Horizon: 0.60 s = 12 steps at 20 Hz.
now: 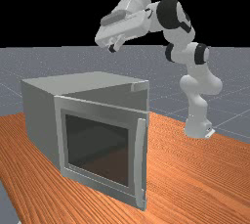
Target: Close the microwave
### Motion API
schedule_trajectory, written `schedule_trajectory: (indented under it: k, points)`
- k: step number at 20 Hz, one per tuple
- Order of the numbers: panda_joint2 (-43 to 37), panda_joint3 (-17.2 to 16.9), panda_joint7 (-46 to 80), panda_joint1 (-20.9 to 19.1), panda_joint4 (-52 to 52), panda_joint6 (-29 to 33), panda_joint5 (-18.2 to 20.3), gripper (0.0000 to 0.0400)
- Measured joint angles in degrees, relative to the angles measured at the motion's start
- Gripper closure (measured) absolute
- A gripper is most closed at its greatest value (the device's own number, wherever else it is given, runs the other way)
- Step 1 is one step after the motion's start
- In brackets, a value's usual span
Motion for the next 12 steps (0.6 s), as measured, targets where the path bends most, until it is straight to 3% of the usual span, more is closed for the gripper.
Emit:
schedule_trajectory:
  k: [12]
  points:
    - [7.8,0.2,0.3,-1.1,-8.5,-1.3,1.1,0.0400]
